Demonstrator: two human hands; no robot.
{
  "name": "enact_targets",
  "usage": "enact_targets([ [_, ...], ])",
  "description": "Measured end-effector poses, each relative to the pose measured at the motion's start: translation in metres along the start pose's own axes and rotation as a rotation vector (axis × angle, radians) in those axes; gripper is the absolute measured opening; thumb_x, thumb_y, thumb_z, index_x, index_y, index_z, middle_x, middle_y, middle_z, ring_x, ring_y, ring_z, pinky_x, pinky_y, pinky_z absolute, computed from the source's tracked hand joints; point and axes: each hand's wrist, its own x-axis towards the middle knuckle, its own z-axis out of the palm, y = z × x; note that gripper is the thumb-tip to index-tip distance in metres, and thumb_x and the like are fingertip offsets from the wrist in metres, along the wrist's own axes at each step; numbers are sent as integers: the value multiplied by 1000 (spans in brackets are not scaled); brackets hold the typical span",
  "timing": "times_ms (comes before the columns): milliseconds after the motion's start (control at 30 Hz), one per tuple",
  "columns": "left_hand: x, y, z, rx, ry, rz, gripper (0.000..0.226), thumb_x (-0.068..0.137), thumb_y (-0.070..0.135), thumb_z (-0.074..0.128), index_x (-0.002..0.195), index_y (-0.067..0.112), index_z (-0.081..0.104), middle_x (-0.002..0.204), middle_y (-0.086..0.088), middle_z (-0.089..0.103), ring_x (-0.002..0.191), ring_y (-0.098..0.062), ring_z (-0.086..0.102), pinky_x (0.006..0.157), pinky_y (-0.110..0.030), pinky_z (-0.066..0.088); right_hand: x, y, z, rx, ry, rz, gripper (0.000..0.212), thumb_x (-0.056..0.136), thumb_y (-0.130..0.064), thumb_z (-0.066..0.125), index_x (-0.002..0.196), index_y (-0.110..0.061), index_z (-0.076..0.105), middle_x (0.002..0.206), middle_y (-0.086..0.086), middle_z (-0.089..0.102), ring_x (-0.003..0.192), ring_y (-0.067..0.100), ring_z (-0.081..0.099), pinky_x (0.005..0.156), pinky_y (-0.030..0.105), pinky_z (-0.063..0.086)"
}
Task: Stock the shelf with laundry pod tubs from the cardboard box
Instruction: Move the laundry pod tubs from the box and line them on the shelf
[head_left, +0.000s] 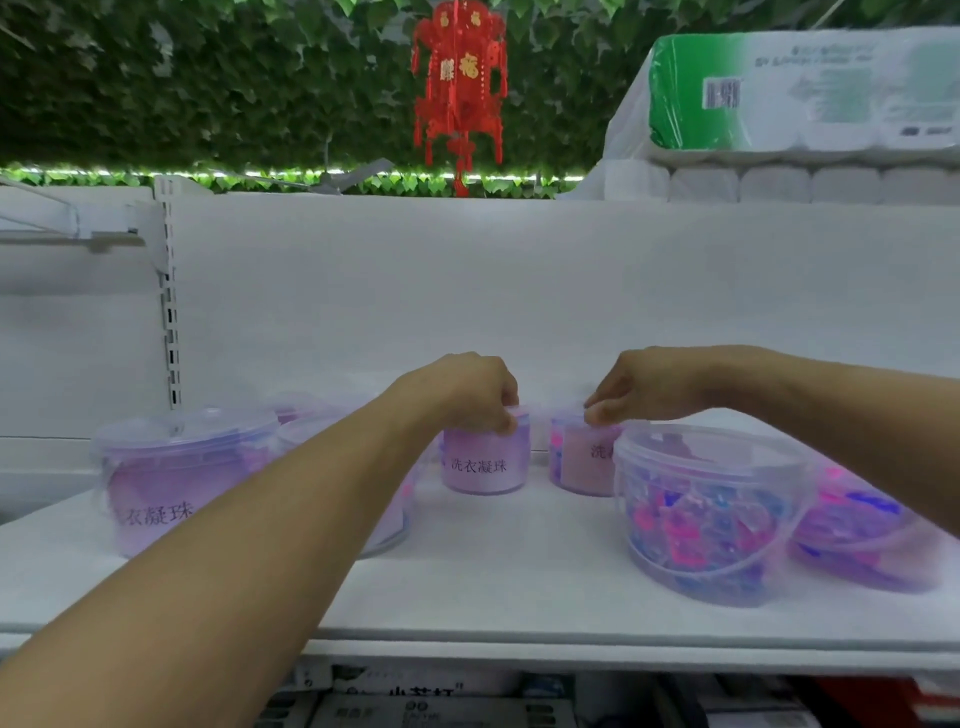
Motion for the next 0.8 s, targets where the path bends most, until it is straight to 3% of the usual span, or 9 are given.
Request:
enact_targets([
  [67, -2, 0, 1, 1, -23, -9, 30, 88, 32, 55, 118, 30, 61, 119, 1, 62, 101, -22, 59, 85, -33, 51, -14, 3, -4, 140, -14, 8, 34, 88, -58, 49, 94, -32, 69, 107, -16, 61, 104, 11, 55, 103, 37, 39],
  [167, -9, 3, 4, 0, -51, -9, 41, 93, 31, 50, 134, 28, 49, 138, 1, 51, 118, -22, 51, 95, -33, 43, -46, 9, -11, 332, 50, 4, 56, 83, -65, 46, 122, -28, 63, 128, -14, 56, 112, 12, 55, 109, 41, 35],
  [267, -32, 17, 11, -141, 107, 100, 41, 98, 32, 46, 140, 27, 44, 146, 5, 44, 129, -17, 43, 100, -28, 34, -83, 16, -14, 339, 76, -23, 76, 65, -79, 46, 124, -34, 61, 134, -19, 53, 122, 8, 49, 113, 39, 31],
  [367, -67, 51, 16, -467, 292, 275, 34, 100, 38, 42, 129, 28, 57, 134, 14, 55, 120, -4, 48, 92, -18, 33, -111, 23, -10, 300, 80, -22, 80, 62, -88, 44, 118, -35, 65, 123, -21, 61, 115, 5, 54, 107, 35, 38],
  [433, -87, 77, 17, -569, 326, 364, 33, 97, 45, 44, 121, 31, 62, 126, 18, 59, 112, 1, 49, 87, -11, 34, -124, 23, -6, 300, 93, -21, 58, 68, -84, 43, 97, -42, 72, 97, -30, 66, 94, 0, 58, 90, 27, 44],
  [500, -97, 96, 22, -542, 342, 413, 36, 90, 55, 51, 116, 34, 64, 119, 20, 60, 108, 3, 48, 87, -9, 33, -133, 18, -2, 293, 130, -35, 41, 80, -69, 42, 73, -42, 71, 71, -31, 62, 76, -1, 54, 77, 23, 39],
  [633, -99, 105, 31, -340, 436, 382, 44, 72, 65, 67, 105, 35, 65, 109, 17, 63, 102, -7, 53, 93, -36, 42, -137, 10, 1, 361, 190, -36, 44, 98, -44, 38, 103, -16, 72, 101, -9, 68, 93, 12, 64, 89, 28, 47],
  [700, -102, 100, 27, -228, 516, 387, 38, 74, 59, 69, 101, 34, 64, 103, 16, 65, 98, -9, 56, 94, -39, 41, -137, 8, 3, 389, 229, -24, 49, 98, -43, 38, 108, -7, 69, 110, -2, 68, 92, 17, 67, 85, 30, 52],
  [800, -107, 77, 15, -48, 524, 351, 34, 80, 52, 67, 109, 35, 63, 99, 16, 63, 101, -13, 55, 98, -33, 34, -141, 5, 5, 452, 302, -44, 49, 96, -46, 41, 101, -8, 72, 98, -8, 72, 84, 17, 67, 75, 27, 53],
])
